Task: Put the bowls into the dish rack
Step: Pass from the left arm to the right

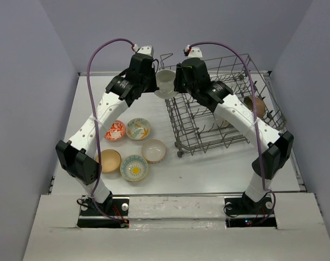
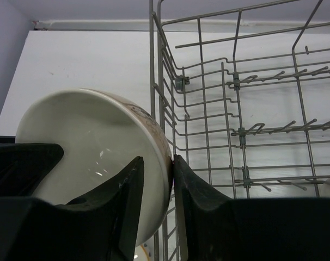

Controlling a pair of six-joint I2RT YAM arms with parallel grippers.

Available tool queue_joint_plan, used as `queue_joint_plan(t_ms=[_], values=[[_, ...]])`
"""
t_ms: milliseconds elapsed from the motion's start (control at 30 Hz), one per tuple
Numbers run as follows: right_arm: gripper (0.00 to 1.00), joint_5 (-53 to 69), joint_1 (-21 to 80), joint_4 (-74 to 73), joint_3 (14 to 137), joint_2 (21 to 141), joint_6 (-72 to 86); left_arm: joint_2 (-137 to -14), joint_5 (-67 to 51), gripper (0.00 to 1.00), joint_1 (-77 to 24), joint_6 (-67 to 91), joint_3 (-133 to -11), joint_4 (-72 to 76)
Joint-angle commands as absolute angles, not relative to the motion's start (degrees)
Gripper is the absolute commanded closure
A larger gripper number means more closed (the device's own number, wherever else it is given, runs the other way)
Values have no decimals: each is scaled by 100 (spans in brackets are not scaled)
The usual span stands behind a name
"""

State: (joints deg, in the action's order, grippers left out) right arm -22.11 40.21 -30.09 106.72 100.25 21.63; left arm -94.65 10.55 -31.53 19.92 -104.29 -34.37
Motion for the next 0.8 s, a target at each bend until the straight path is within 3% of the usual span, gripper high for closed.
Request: queue_joint_plan(t_ms=[0,467,567,600,767], values=[[67,-2303,4052,-2927,10819,10028,2127,-8956,1081,100,-3199,1986,-10723,-2909],[76,-2373,4052,-2927,10819,10099,2092,-8912,1011,100,-3208,1969,-10740,-2874],[88,-2391,4052,-2936,10828,10125,2074,-8886,976,100,-3208,1960,-10723,-2848],[99,-2417,4052,-2936,10828,10125,2083,-8886,932,100,-3208,1943,-10723,-2822],[99,-2566,4052,-2918,10916,10029,2030,-8859,826,98,-3208,1907,-10731,-2777]])
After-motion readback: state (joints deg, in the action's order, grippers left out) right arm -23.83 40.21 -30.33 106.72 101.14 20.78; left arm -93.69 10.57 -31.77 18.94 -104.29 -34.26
